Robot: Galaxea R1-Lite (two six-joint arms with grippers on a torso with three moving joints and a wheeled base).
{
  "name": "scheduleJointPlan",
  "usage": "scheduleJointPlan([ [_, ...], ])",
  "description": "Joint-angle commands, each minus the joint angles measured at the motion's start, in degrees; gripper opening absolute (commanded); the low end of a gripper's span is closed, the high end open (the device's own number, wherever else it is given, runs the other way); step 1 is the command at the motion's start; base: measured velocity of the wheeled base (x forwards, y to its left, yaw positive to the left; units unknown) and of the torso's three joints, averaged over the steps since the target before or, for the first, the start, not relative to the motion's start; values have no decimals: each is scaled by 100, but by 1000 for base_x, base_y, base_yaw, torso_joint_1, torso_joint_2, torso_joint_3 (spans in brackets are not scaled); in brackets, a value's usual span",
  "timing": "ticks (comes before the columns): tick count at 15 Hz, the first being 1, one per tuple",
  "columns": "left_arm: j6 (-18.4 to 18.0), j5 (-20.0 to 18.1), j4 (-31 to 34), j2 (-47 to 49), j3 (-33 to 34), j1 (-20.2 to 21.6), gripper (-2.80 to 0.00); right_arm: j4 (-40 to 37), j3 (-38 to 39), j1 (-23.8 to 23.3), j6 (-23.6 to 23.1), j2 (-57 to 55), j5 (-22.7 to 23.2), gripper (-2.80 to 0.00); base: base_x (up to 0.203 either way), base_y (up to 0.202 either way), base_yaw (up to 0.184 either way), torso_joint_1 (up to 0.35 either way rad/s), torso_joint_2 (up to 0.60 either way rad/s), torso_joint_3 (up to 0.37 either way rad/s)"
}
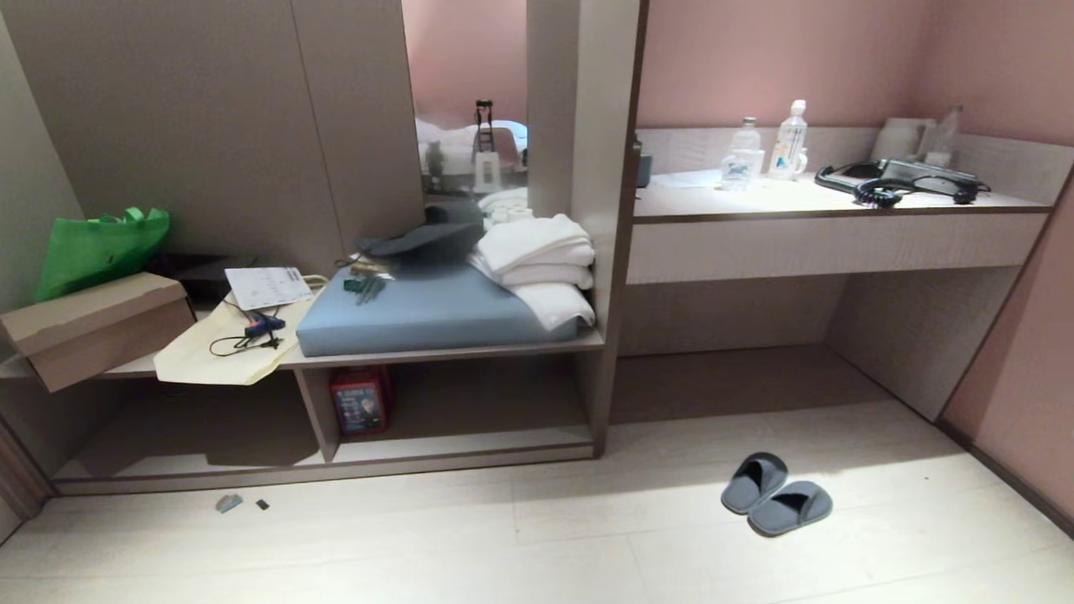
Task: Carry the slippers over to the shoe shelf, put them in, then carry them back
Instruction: Pick up the slippers on the floor
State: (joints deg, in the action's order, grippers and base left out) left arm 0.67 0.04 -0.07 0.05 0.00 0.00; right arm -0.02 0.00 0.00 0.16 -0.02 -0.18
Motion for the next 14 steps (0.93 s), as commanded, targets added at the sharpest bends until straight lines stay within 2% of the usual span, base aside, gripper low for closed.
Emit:
scheduleJointPlan([
  [1,3,5,-1,4,0,0,-280,2,0,4,1,-6,1,-280,197,0,0,2,-1,2],
  [14,20,5,-7,1,0,0,-280,2,0,0,-25,-6,1,-280,189,0,0,3,3,2],
])
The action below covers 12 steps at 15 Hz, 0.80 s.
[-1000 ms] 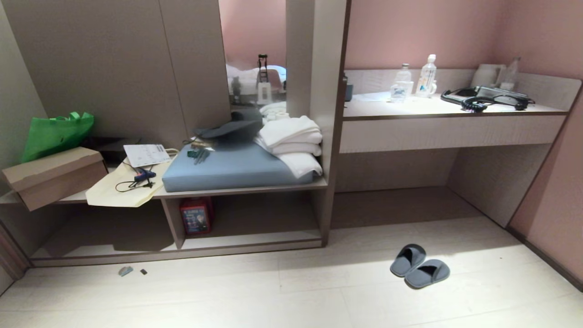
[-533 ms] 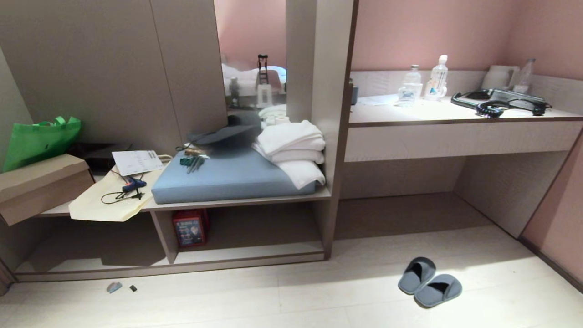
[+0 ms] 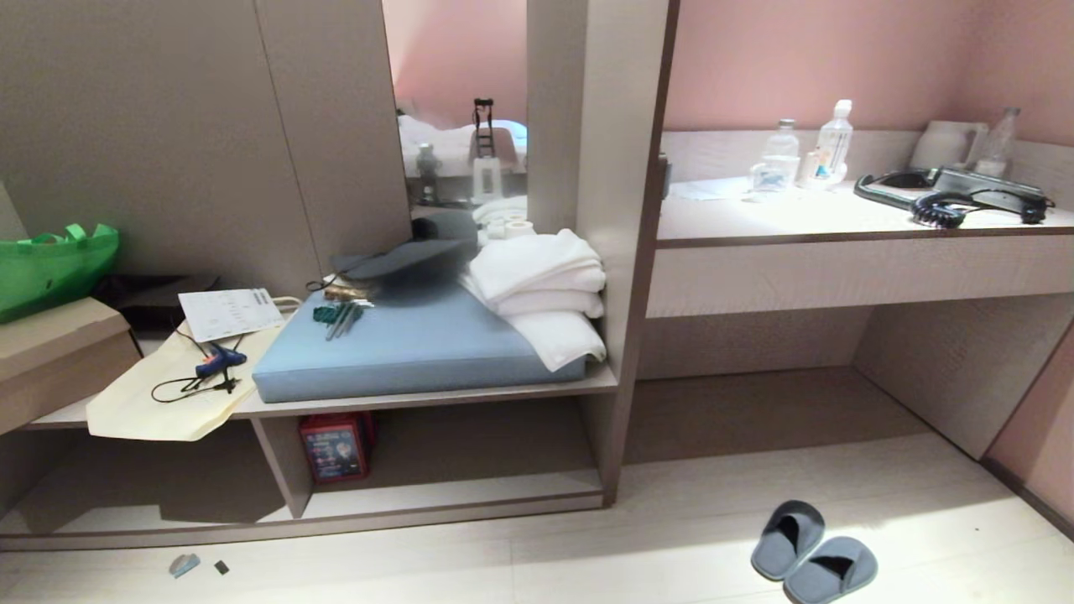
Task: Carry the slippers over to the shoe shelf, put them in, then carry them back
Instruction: Pick up the slippers on the floor
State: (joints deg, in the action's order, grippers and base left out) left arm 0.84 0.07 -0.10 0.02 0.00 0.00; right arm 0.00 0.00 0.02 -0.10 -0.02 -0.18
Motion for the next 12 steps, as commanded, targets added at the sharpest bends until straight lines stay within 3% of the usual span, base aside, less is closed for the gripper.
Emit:
scheduleJointPlan([
  [1,4,1,-5,6,0,0,-280,0,0,5,1,-6,1,-280,0,0,0,0,0,0],
  [8,4,1,-7,6,0,0,-280,0,0,6,-1,-6,1,-280,0,0,0,0,0,0],
  [12,4,1,-8,-2,0,0,-280,0,0,6,-8,-6,1,-280,-2,2,-162,1,3,3],
])
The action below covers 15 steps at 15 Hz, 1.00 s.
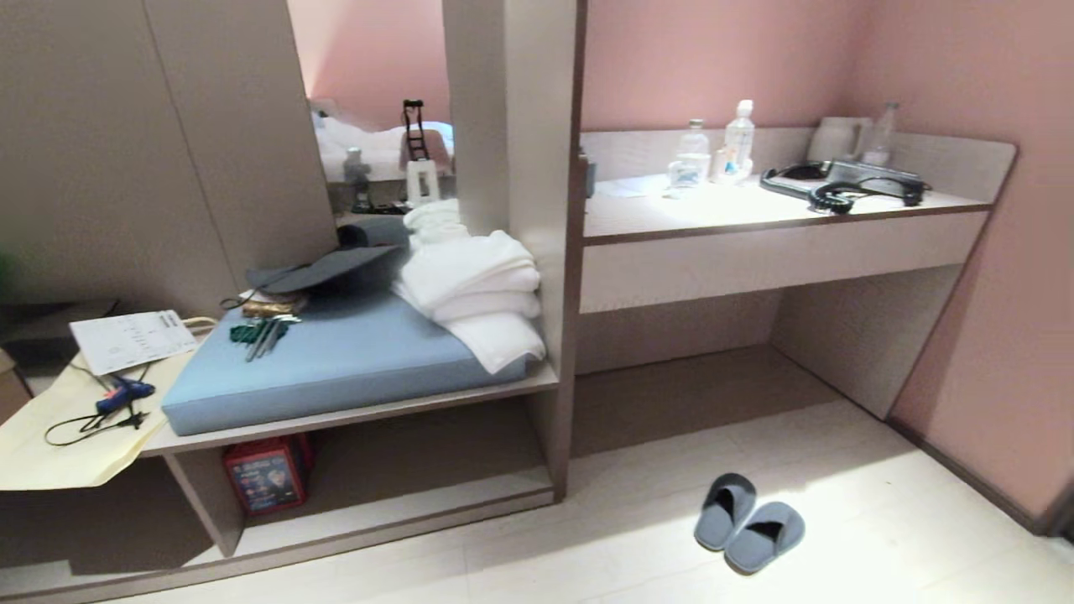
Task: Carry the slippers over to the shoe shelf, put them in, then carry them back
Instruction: Pick up the slippers on the floor
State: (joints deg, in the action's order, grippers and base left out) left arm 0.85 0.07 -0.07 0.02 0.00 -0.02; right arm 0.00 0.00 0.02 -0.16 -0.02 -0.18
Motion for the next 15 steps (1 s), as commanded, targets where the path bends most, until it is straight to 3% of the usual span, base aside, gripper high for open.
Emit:
scheduleJointPlan([
  [1,3,1,-1,0,0,2,-280,0,0,6,-2,-5,1,-280,1,10,-178,6,2,2],
  [15,3,1,-7,6,0,2,-280,0,0,-2,-2,-6,1,-280,2,9,-176,3,3,2],
])
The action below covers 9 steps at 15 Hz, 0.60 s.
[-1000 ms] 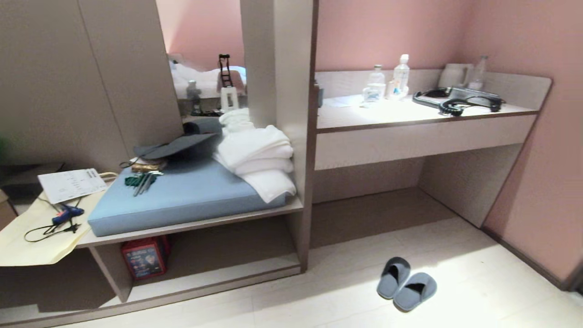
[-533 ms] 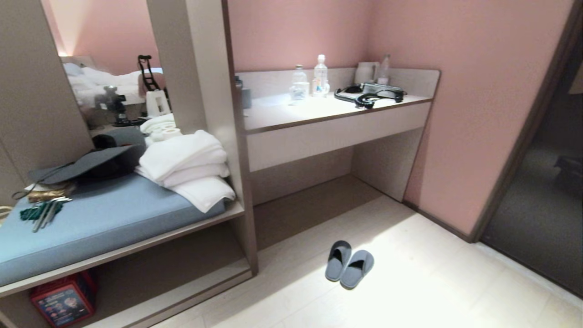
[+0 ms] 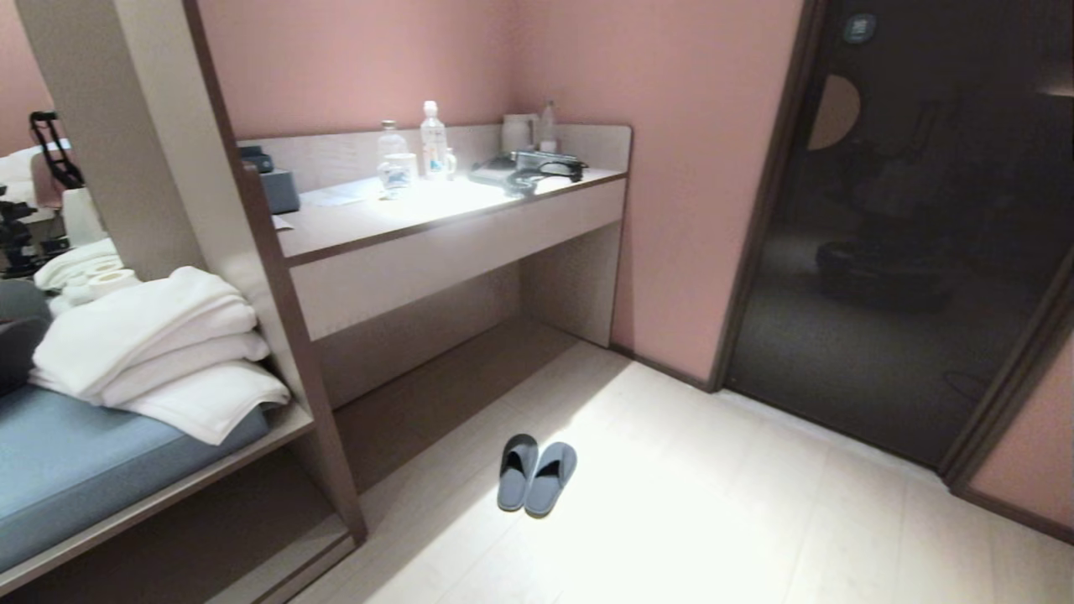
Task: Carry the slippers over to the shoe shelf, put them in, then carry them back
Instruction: Pick up the slippers on the floor
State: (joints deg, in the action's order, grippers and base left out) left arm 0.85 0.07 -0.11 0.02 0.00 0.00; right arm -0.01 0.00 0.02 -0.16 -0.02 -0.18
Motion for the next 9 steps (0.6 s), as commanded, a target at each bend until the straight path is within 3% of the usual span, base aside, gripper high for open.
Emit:
scheduleJointPlan([
  [1,3,1,-4,6,0,0,-280,1,0,2,-2,-6,1,-280,-4,6,-178,2,0,3],
  [6,3,1,0,-2,0,0,-280,1,0,-2,-2,-6,1,-280,1,8,-163,3,3,1],
  [9,6,1,-7,-1,0,0,-280,1,0,1,-2,-6,1,-280,1,3,-25,3,2,1],
])
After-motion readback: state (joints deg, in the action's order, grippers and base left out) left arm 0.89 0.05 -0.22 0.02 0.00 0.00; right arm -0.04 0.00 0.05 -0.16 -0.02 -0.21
